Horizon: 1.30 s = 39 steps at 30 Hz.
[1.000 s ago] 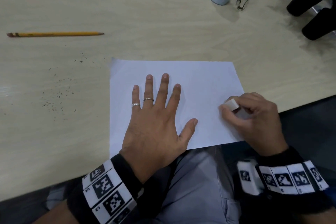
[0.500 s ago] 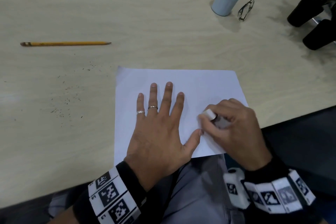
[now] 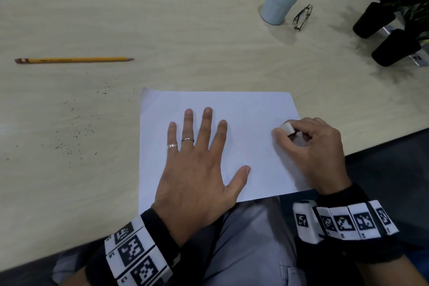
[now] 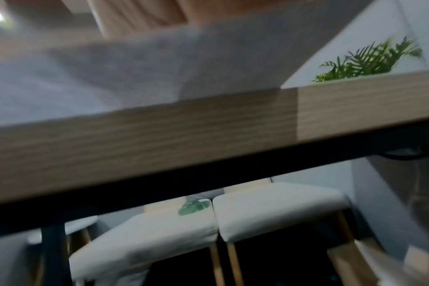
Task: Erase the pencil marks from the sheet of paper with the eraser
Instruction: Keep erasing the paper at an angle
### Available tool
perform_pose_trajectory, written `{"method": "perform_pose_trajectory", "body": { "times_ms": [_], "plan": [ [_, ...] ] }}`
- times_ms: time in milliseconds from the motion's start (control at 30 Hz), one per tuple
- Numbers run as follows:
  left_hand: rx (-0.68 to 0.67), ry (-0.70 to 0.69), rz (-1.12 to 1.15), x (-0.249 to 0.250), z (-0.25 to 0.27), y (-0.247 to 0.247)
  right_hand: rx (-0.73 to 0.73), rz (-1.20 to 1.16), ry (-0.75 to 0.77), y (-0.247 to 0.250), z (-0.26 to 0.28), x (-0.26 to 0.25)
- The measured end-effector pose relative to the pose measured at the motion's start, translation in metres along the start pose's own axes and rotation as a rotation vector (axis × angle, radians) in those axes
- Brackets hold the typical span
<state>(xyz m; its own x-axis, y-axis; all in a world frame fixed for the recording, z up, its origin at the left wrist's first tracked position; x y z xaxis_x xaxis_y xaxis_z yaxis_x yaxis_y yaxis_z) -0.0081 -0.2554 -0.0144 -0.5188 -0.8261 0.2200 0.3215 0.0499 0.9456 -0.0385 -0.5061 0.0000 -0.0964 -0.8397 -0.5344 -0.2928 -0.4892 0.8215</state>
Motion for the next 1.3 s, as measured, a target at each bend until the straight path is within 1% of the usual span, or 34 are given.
{"method": "perform_pose_trajectory", "body": {
  "times_ms": [67, 133, 167, 200, 267, 300, 333, 433, 467, 533, 600, 633, 733, 767, 833, 867, 900, 933, 1000, 1033, 1133, 1167, 1200, 1300],
  "plan": [
    [-0.004, 0.003, 0.003, 0.0, 0.0, 0.0, -0.041, -0.051, 0.053, 0.004, 0.009, -0.013],
    [0.0, 0.006, 0.003, 0.001, -0.001, -0.001, -0.123, 0.001, 0.122, -0.003, 0.027, -0.025],
    [0.002, 0.005, 0.003, 0.001, -0.001, -0.001, -0.144, 0.023, 0.12, -0.005, 0.029, -0.021],
    [0.0, 0.003, 0.0, 0.001, -0.002, -0.001, -0.141, 0.006, 0.091, -0.004, 0.025, -0.011],
    [-0.008, 0.002, -0.004, 0.0, -0.001, -0.001, -0.062, 0.012, 0.033, 0.003, 0.009, 0.009],
    [-0.006, 0.003, -0.003, 0.0, -0.001, -0.001, -0.033, 0.035, 0.03, 0.005, 0.005, 0.012],
    [-0.005, 0.003, -0.002, 0.0, -0.001, -0.001, -0.03, 0.033, 0.042, 0.005, 0.004, 0.011],
    [0.0, 0.01, 0.004, 0.0, -0.001, -0.001, -0.134, 0.016, 0.172, -0.007, 0.023, -0.014],
    [0.001, 0.009, 0.003, 0.0, -0.001, -0.001, -0.142, 0.01, 0.179, -0.01, 0.026, -0.014],
    [-0.009, 0.003, -0.01, 0.001, -0.001, -0.001, -0.087, 0.0, 0.094, -0.005, 0.014, 0.004],
    [-0.004, 0.003, -0.014, 0.001, 0.0, 0.0, -0.015, 0.049, 0.055, 0.002, 0.003, 0.012],
    [-0.003, 0.004, -0.008, 0.001, 0.0, 0.0, -0.024, 0.045, 0.063, 0.002, 0.004, 0.009],
    [0.0, 0.006, 0.005, 0.0, 0.0, 0.0, -0.121, 0.035, 0.176, -0.009, 0.023, -0.012],
    [0.0, 0.005, 0.0, 0.0, 0.0, 0.0, -0.117, 0.012, 0.147, -0.011, 0.021, -0.009],
    [-0.006, 0.002, -0.011, 0.001, 0.0, -0.001, -0.04, 0.006, 0.037, -0.007, 0.006, 0.007],
    [-0.002, 0.002, -0.013, 0.001, 0.0, -0.001, -0.001, 0.033, 0.015, -0.005, 0.0, 0.009],
    [0.001, 0.003, -0.01, 0.001, 0.0, 0.0, 0.008, 0.04, 0.016, -0.004, -0.002, 0.007],
    [0.001, 0.003, -0.003, 0.001, 0.0, 0.0, -0.021, 0.035, 0.038, -0.005, 0.002, 0.002],
    [0.004, 0.006, 0.006, 0.0, 0.0, -0.001, -0.096, 0.037, 0.129, -0.01, 0.016, -0.014],
    [0.007, 0.006, 0.006, 0.001, -0.001, -0.001, -0.104, 0.034, 0.133, -0.012, 0.019, -0.015],
    [0.005, -0.001, -0.004, 0.002, 0.0, -0.001, -0.04, 0.031, -0.032, -0.009, -0.005, 0.007],
    [0.01, 0.0, -0.003, 0.001, 0.0, -0.001, -0.011, 0.045, -0.043, -0.007, -0.011, 0.009],
    [0.012, 0.0, 0.001, 0.001, 0.0, 0.0, 0.0, 0.047, -0.024, -0.007, -0.01, 0.009],
    [0.007, 0.0, 0.004, 0.001, 0.0, -0.001, -0.09, 0.056, 0.099, -0.004, 0.01, -0.009]
  ]
}}
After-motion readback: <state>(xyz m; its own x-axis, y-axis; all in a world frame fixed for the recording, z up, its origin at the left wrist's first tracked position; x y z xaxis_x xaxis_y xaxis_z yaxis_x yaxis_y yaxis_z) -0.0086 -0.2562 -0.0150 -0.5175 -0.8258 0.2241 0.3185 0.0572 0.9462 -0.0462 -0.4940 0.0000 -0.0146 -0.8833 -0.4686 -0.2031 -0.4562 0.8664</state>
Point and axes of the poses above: each hand's wrist, its own z-axis away from the middle knuckle, its own y-axis out of the back of the hand, x = y × z, the point moved 1 cm from there along -z, towards the middle knuckle, and after that the axes turned 10 degrees about -x, right-handed, at the moved point
